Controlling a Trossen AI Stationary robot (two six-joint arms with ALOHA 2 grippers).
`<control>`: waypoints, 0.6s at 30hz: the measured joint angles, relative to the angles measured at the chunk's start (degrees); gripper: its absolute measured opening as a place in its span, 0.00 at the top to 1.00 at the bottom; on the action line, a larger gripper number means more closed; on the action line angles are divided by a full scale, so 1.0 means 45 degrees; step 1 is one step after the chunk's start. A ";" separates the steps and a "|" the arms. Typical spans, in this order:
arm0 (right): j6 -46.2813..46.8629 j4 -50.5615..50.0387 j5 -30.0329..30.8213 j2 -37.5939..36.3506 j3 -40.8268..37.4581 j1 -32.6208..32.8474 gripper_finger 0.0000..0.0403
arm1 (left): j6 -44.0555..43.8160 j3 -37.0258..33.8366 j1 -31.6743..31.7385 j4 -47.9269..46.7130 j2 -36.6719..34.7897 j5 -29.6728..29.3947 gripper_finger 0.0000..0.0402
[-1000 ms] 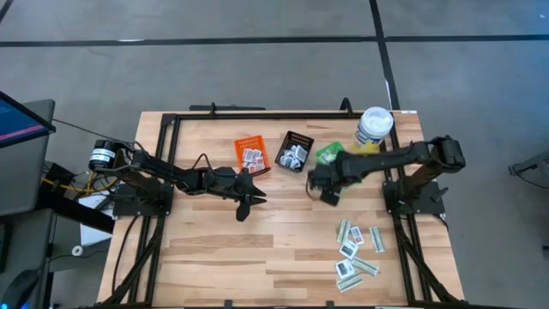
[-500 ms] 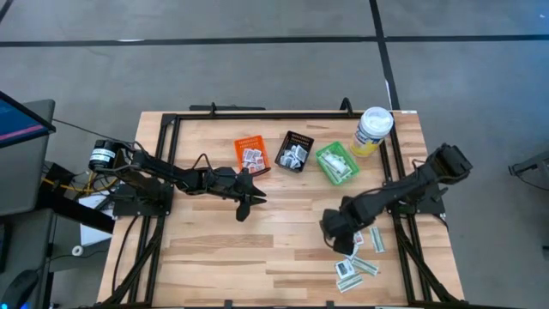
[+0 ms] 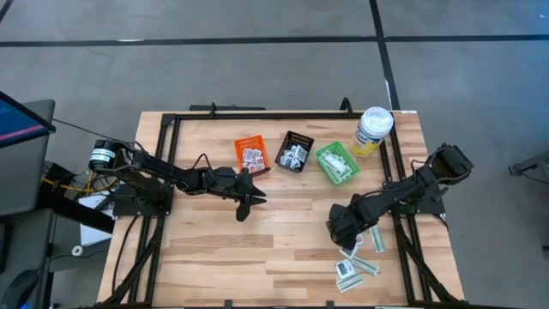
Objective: Pick & Place First Aid Supplies
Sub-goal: Put the green bandage pack into the green basket
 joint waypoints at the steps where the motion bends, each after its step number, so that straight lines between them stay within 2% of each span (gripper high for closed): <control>1: 0.0154 0.0048 0.0007 -0.0021 -0.0093 0.0000 0.67 | 0.0000 0.0000 0.0000 -0.0002 0.0000 0.0000 0.74; 5: 0.0265 0.0184 -0.0074 -0.0011 -0.0197 0.0000 0.74 | 0.0003 0.0000 0.0000 0.0003 0.0000 0.0000 0.74; 12: -0.0050 0.0526 -0.0039 0.0003 -0.0211 0.0000 0.97 | 0.0000 0.0000 0.0000 0.0002 0.0000 0.0000 0.74; 18: -0.0417 0.0264 0.0329 0.0086 0.0283 -0.0011 0.97 | 0.0000 0.0000 0.0000 0.0005 0.0000 0.0000 0.74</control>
